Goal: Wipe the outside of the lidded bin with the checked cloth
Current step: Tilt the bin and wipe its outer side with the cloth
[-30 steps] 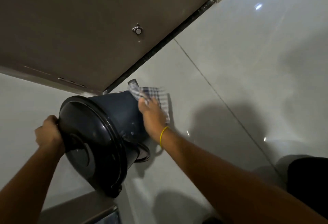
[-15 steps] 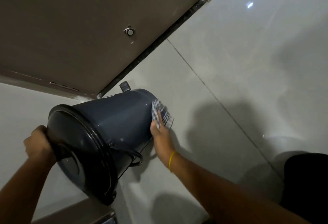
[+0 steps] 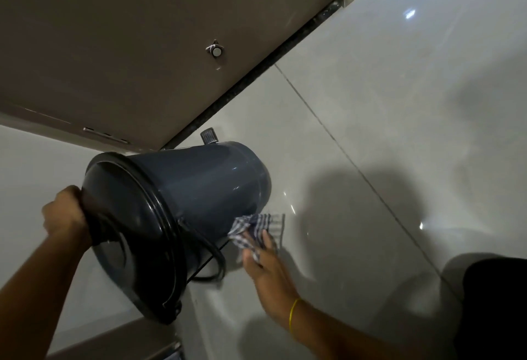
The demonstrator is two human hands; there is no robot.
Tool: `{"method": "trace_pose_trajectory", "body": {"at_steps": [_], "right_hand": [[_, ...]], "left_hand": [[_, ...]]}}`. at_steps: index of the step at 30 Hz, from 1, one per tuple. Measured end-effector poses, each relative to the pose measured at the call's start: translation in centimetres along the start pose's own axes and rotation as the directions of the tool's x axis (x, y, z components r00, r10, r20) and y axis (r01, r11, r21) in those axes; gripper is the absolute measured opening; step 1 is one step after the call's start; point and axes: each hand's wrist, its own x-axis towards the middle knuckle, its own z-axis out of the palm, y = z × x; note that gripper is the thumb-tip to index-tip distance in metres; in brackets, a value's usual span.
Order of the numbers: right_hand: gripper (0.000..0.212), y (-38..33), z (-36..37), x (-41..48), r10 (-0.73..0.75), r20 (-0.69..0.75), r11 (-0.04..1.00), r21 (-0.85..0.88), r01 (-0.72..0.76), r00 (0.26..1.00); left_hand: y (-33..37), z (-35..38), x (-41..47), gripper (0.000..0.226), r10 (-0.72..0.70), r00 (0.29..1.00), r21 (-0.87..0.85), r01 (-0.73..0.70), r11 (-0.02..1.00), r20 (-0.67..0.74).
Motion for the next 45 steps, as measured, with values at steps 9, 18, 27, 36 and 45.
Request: {"method": "trace_pose_trajectory", "body": {"at_steps": [9, 18, 27, 36, 45], "right_hand": [[0.040, -3.7, -1.3, 9.2, 0.205, -0.296, 0.923, 0.375, -0.083, 0.933], [0.042, -11.7, -7.4, 12.3, 0.053, -0.177, 0.944, 0.331, 0.008, 0.983], [0.043, -7.2, -7.4, 6.0, 0.206, -0.223, 0.964, 0.216, -0.158, 0.953], [0.045, -10.9, -15.9, 5.0, 0.218, -0.340, 0.909, -0.270, -0.317, 0.915], [0.047, -20.1, -21.6, 0.8, -0.103, -0.185, 0.755, -0.654, -0.044, 0.977]], "left_hand": [[-1.4, 1.8, -2.5, 0.039, -0.013, 1.000, -0.237, 0.018, 0.971, 0.024], [-0.7, 4.2, -3.6, 0.036, 0.160, 0.937, -0.351, -0.042, 0.935, 0.312], [0.1, 2.6, -5.4, 0.041, 0.106, 0.873, -0.148, -0.039, 0.988, 0.477], [0.3, 4.0, -9.7, 0.055, 0.041, 0.754, 0.013, -0.065, 0.998, 0.655], [3.0, 8.4, -11.2, 0.045, 0.067, 0.615, 0.120, -0.258, 0.959, 0.786]]}}
